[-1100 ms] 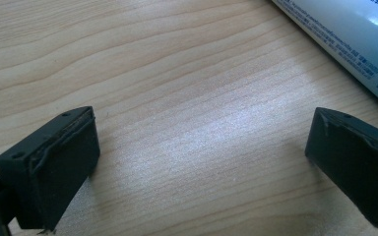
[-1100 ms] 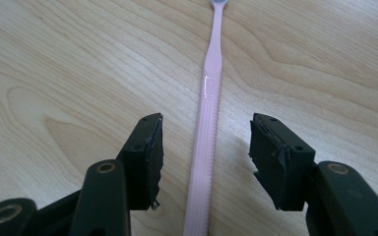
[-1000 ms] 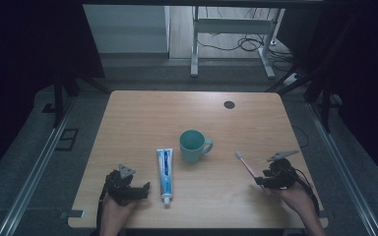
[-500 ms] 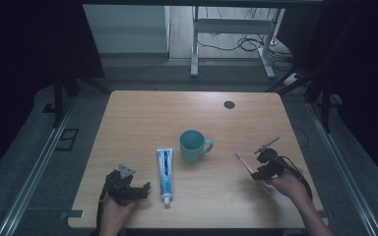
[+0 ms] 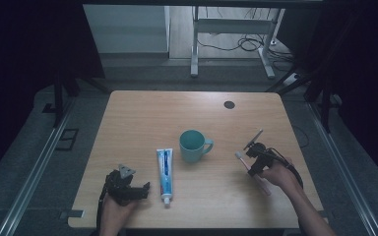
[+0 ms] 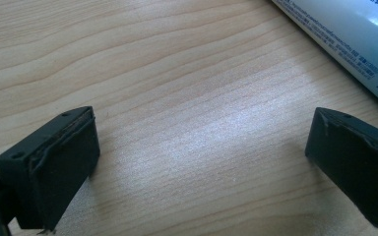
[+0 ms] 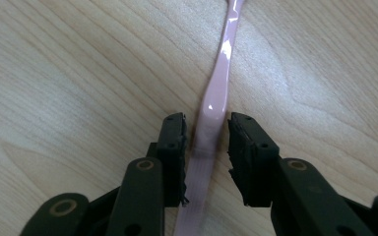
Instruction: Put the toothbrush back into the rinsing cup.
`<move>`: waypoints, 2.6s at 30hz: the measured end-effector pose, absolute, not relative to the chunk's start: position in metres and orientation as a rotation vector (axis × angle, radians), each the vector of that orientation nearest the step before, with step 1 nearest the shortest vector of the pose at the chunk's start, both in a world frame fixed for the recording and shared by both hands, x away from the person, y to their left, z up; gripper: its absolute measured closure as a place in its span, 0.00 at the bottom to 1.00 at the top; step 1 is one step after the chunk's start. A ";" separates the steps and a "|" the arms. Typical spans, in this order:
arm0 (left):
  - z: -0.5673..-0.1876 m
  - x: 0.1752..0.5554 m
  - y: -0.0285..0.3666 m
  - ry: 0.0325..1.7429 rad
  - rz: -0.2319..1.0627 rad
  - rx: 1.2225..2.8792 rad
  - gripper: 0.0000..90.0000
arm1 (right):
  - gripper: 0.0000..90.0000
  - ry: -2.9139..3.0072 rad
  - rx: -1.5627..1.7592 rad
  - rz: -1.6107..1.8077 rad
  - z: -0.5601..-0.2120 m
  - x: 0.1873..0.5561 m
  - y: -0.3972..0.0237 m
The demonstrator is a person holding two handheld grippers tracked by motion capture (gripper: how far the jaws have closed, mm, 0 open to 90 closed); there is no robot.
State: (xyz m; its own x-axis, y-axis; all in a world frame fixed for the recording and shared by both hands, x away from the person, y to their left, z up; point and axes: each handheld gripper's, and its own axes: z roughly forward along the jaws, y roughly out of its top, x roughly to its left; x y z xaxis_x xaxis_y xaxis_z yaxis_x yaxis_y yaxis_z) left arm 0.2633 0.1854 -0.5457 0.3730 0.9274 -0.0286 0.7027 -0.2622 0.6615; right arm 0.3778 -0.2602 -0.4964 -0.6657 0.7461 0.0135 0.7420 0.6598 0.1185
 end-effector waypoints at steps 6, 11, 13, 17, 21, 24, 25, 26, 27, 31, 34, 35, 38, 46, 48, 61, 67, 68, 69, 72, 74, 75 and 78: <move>-0.546 0.263 0.185 1.401 0.496 2.049 0.00 | 0.83 2.848 1.289 0.101 -0.499 0.384 -0.253; -0.546 0.263 0.185 1.401 0.496 2.049 0.00 | 0.87 2.857 1.297 0.057 -0.499 0.387 -0.251; -0.546 0.263 0.185 1.401 0.496 2.049 0.00 | 0.87 2.861 1.293 0.065 -0.499 0.387 -0.252; -0.546 0.263 0.185 1.401 0.496 2.049 0.00 | 0.87 2.867 1.292 0.128 -0.495 0.384 -0.255; -0.546 0.263 0.185 1.401 0.496 2.049 0.00 | 0.87 2.857 1.276 0.173 -0.489 0.381 -0.259; -0.546 0.263 0.185 1.401 0.496 2.049 0.00 | 0.87 2.844 1.285 0.220 -0.483 0.380 -0.262; -0.546 0.263 0.185 1.401 0.496 2.049 0.00 | 0.87 2.838 1.284 0.236 -0.481 0.379 -0.263; -0.546 0.263 0.185 1.401 0.496 2.049 0.00 | 0.87 2.831 1.283 0.257 -0.479 0.379 -0.264; -0.546 0.263 0.185 1.401 0.496 2.049 0.00 | 0.87 2.830 1.275 0.269 -0.476 0.378 -0.266; -0.546 0.263 0.185 1.401 0.496 2.049 0.00 | 0.87 2.816 1.255 0.342 -0.466 0.375 -0.268; -0.546 0.263 0.185 1.401 0.496 2.048 0.00 | 0.87 2.803 1.246 0.402 -0.459 0.373 -0.269; -0.546 0.263 0.185 1.401 0.496 2.048 0.00 | 0.87 2.801 1.245 0.420 -0.457 0.372 -0.269; -0.546 0.263 0.185 1.401 0.496 2.049 0.00 | 0.87 2.786 1.231 0.468 -0.452 0.371 -0.270; -0.546 0.263 0.185 1.401 0.496 2.048 0.00 | 0.87 2.753 1.209 0.581 -0.439 0.367 -0.271; -0.546 0.263 0.185 1.401 0.496 2.047 0.00 | 0.87 2.746 1.194 0.610 -0.435 0.366 -0.271; -0.546 0.263 0.185 1.401 0.496 2.047 0.00 | 0.87 2.671 1.107 0.825 -0.414 0.361 -0.265; -0.546 0.264 0.185 1.397 0.498 2.050 0.00 | 0.87 2.616 1.078 0.928 -0.404 0.359 -0.261; -0.546 0.264 0.185 1.397 0.498 2.050 0.00 | 0.87 2.609 1.073 0.943 -0.403 0.360 -0.261; -0.546 0.264 0.185 1.397 0.498 2.049 0.00 | 0.87 2.602 1.069 0.960 -0.402 0.360 -0.260; -0.546 0.264 0.185 1.398 0.499 2.046 0.00 | 0.87 2.574 1.049 1.013 -0.397 0.359 -0.258; -0.546 0.263 0.185 1.402 0.497 2.043 0.00 | 0.87 2.561 1.035 1.041 -0.394 0.359 -0.255; -0.546 0.263 0.185 1.402 0.498 2.043 0.00 | 0.87 2.552 1.023 1.055 -0.393 0.359 -0.254; -0.546 0.264 0.185 1.398 0.499 2.046 0.00 | 0.87 2.531 1.006 1.101 -0.390 0.359 -0.250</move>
